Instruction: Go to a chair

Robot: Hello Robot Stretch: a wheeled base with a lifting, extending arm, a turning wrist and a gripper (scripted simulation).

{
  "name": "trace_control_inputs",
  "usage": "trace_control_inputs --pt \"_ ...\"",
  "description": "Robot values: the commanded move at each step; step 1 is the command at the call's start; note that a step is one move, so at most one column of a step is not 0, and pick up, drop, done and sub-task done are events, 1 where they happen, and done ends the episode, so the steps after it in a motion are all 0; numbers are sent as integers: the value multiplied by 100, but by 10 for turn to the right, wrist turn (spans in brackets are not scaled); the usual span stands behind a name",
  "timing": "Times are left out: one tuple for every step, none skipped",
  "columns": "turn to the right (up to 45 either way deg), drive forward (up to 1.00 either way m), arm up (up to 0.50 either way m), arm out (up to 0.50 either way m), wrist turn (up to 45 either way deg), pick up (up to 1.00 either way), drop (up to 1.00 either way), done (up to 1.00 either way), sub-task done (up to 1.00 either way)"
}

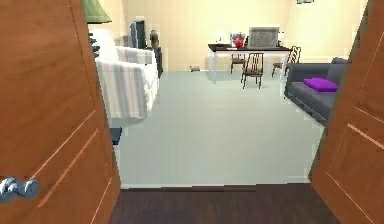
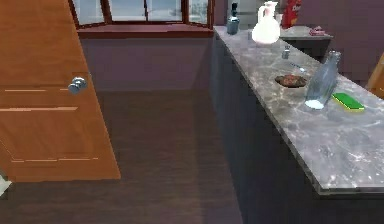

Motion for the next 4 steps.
trace_control_inputs --pt "0 40 0 0 0 0 0 0 0" --pt "60 0 0 0 0 0 0 0 0" --pt "0 100 0 0 0 0 0 0 0" --pt "30 0 0 0 0 0 0 0 0"
